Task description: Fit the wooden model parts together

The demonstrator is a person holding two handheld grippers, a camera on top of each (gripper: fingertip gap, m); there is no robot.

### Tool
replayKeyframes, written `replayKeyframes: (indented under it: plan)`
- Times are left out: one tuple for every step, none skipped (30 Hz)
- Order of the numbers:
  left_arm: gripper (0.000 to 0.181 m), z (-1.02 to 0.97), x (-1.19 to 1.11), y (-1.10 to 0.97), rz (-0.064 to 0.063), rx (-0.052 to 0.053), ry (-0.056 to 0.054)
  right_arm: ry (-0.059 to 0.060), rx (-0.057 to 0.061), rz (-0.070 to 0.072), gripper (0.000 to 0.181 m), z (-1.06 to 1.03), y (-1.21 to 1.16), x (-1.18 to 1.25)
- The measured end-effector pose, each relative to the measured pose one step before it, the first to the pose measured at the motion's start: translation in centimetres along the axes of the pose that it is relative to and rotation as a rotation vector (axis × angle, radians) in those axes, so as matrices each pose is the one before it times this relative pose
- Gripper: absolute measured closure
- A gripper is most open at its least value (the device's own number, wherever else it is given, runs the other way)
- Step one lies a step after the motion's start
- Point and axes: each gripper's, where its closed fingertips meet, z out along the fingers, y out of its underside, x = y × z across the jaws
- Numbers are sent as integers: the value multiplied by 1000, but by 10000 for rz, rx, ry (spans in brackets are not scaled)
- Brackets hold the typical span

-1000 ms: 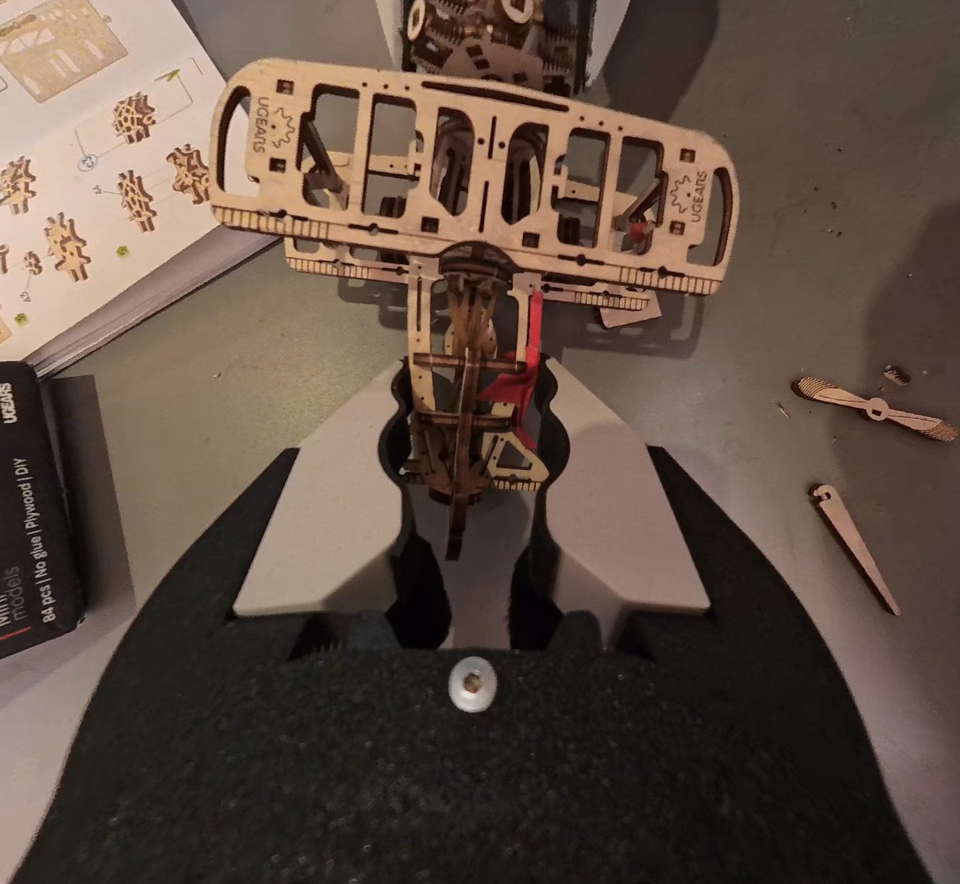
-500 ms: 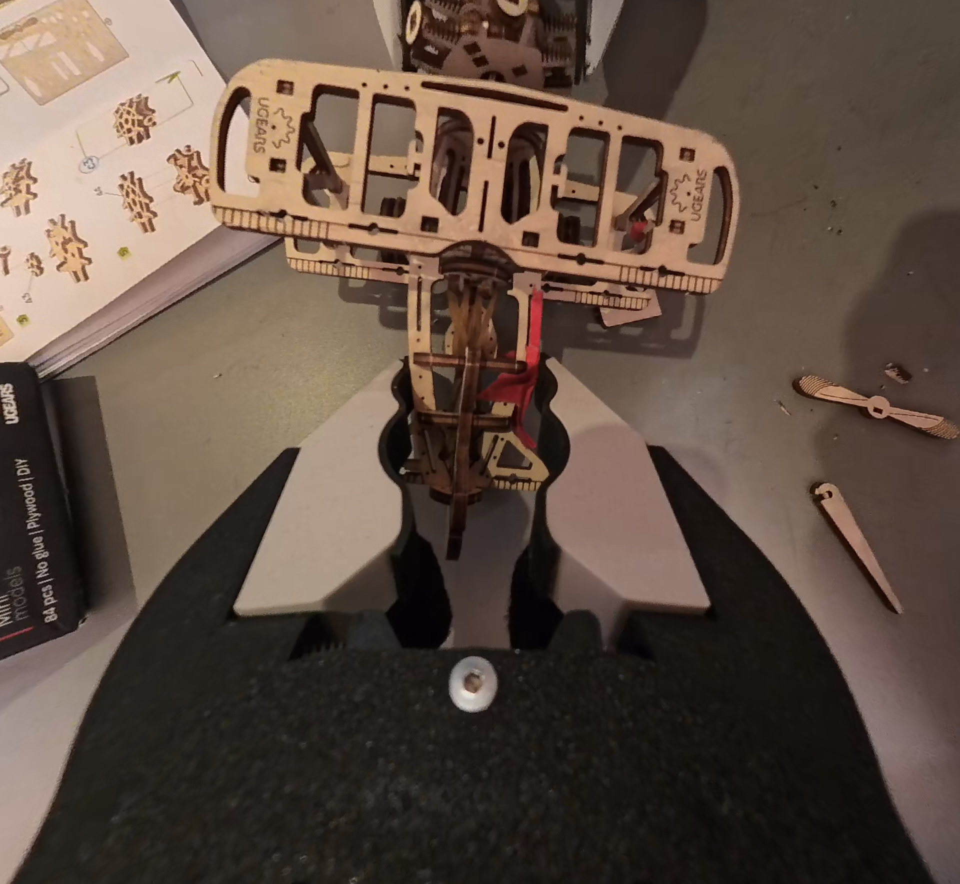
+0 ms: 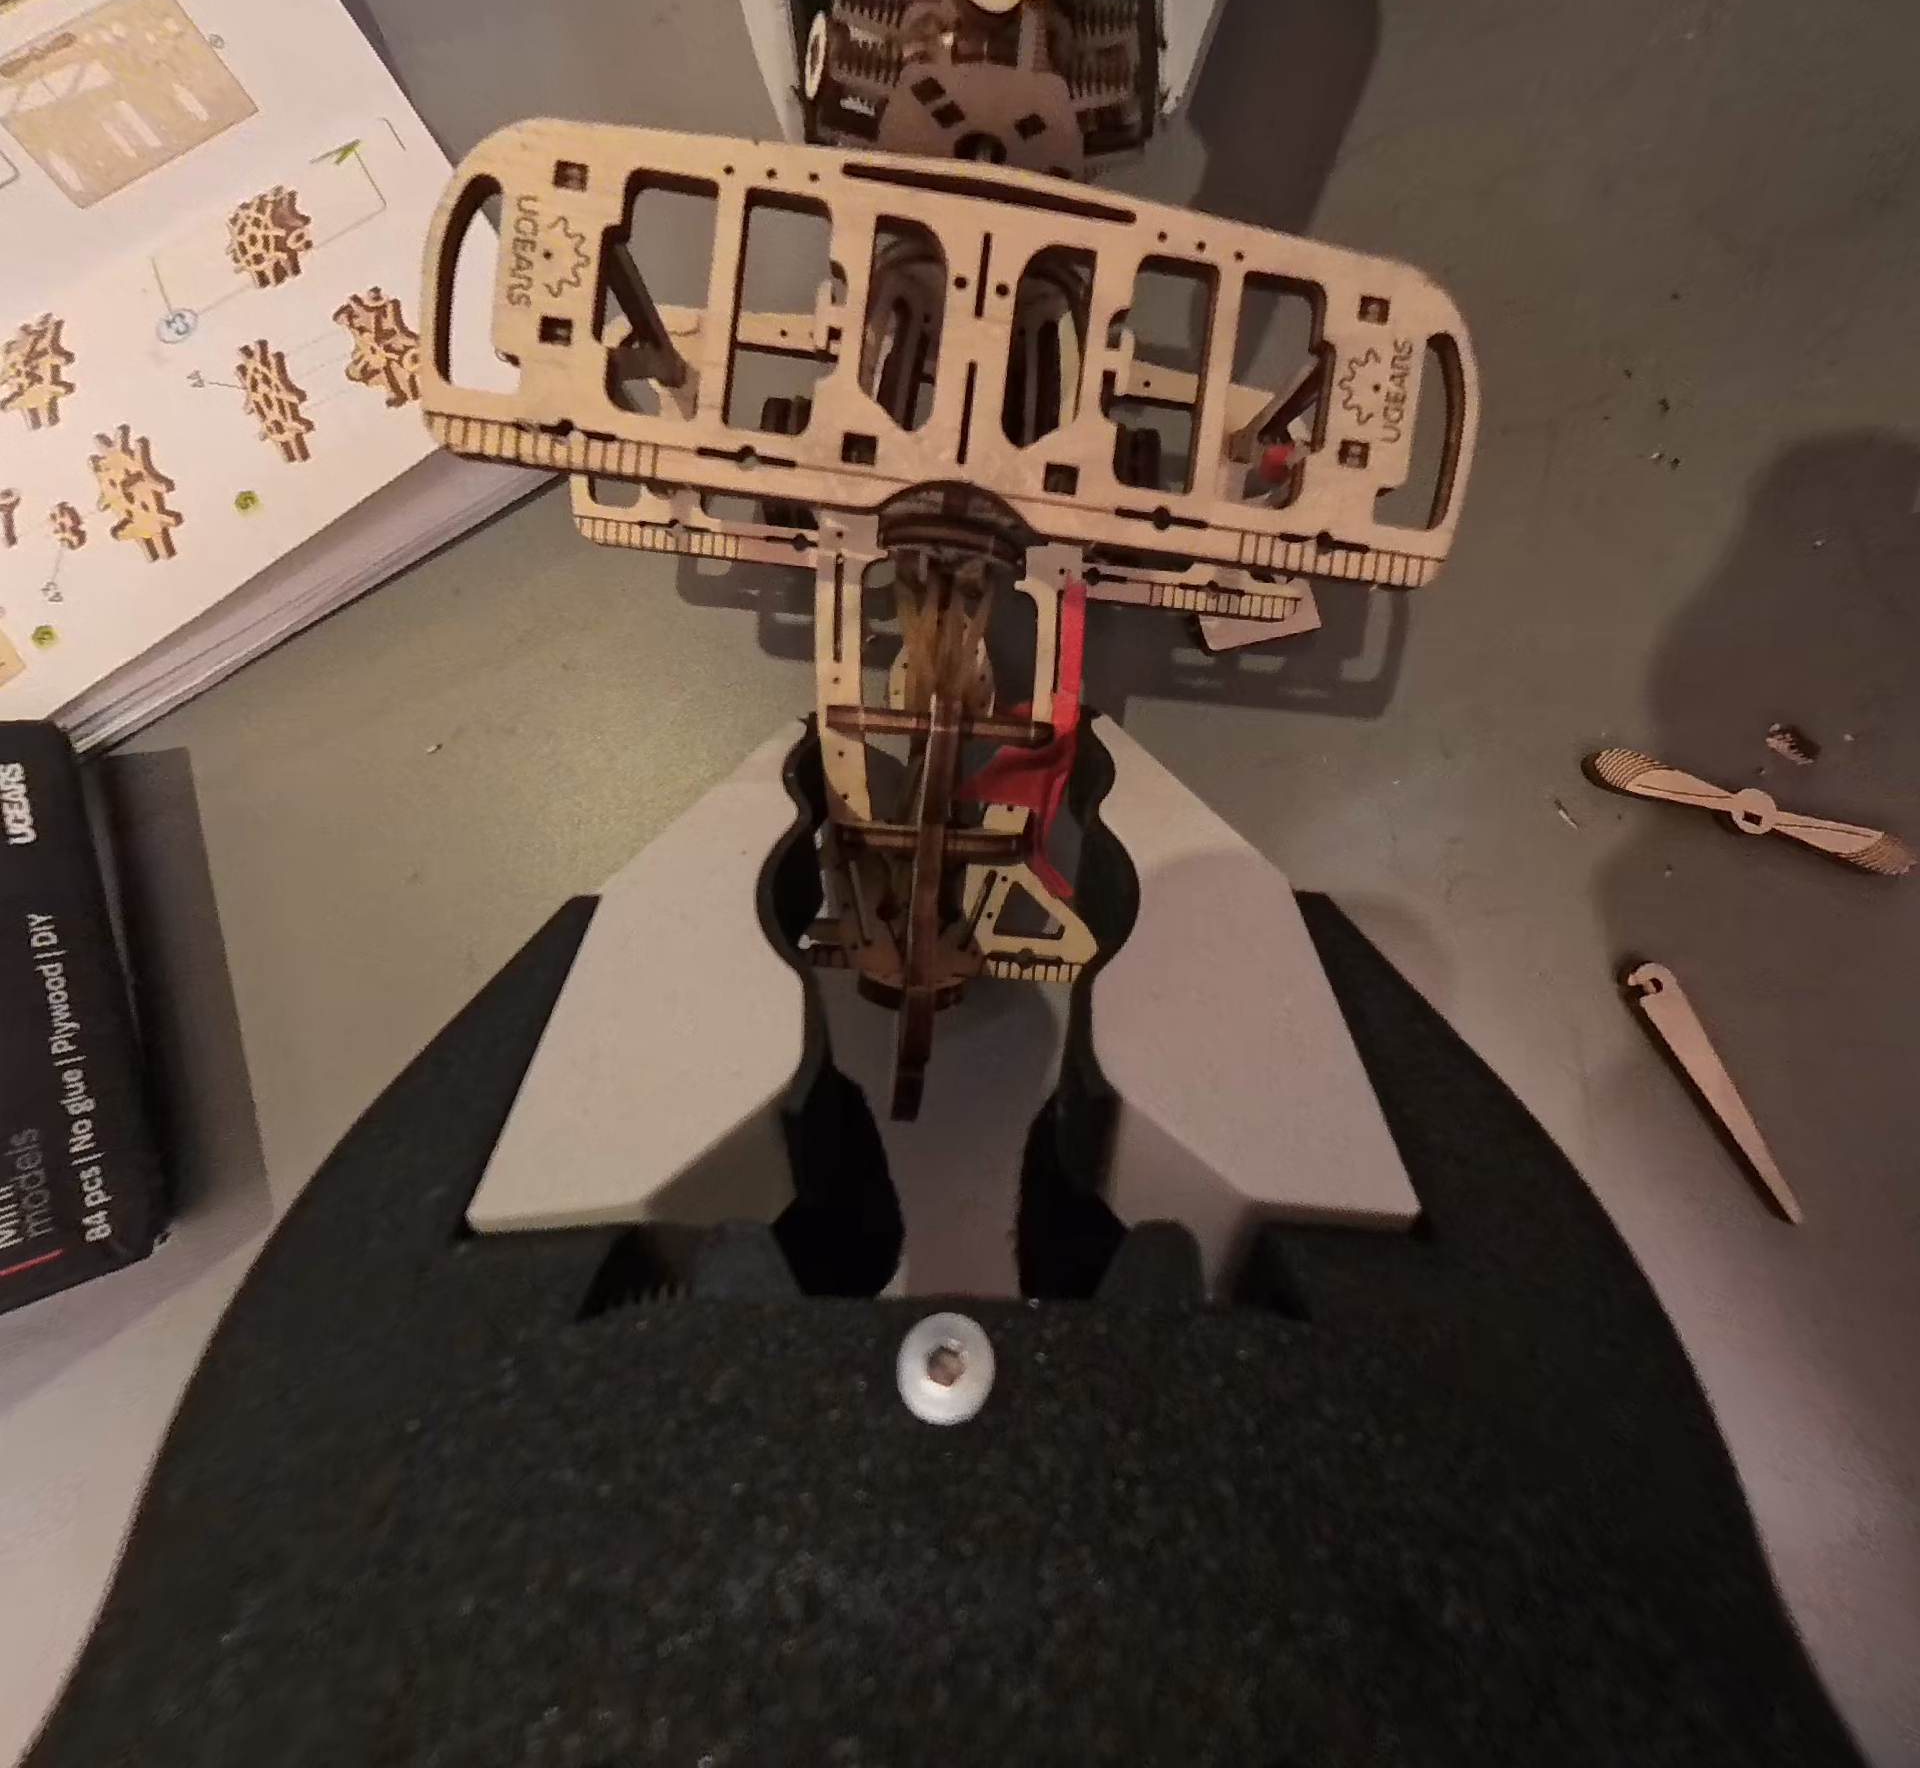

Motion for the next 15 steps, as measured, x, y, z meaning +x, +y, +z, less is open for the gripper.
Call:
replayKeyframes:
  plan:
    - [138, 14, -6, -2, -6, 1, 6, -30, 2, 16, 134, -6, -14, -15]
    - [138, 8, -20, -13, 7, 4, 2, -45, 27, 37, 134, -19, -29, -38]
    - [138, -6, 0, 2, -1, 8, 6, -54, 29, 90, 134, -28, -21, -12]
    - [138, 6, 13, 5, -9, 6, 8, -54, 27, 143, 134, -24, -3, -10]
    - [138, 6, 6, 21, -1, 6, 3, -124, 60, 230, 134, -20, -32, -92]
    - [138, -10, -10, 9, 7, 6, -4, -166, 105, 338, 135, -17, -73, -116]
    - [138, -6, -6, 5, 8, 4, -3, -108, 105, 360, 135, -59, -14, -175]
    - [138, 6, 12, 5, 9, 6, 1, -94, 38, 348, 134, -25, 42, 42]
    - [138, 10, 10, -3, 14, 11, 1, -40, -10, 310, 134, -28, 105, 131]
    - [138, 0, -15, -9, 16, 16, 3, -54, 25, 260, 135, -51, 54, 57]
    - [138, -1, 5, -7, 11, 15, 31, -73, 63, 307, 135, -96, 7, 52]
    - [138, -3, 29, 14, 8, 10, 34, -78, 21, 337, 135, -135, 81, 61]
    - [138, -49, 114, 28, 9, 2, 17, -46, -11, 287, 135, -161, 121, 44]
    - [138, -28, 70, 25, 12, -11, 7, -7, 9, 145, 135, -197, 41, 79]
    - [138, -10, 9, 38, 12, -18, 0, -52, 72, 39, 135, -245, -19, -25]
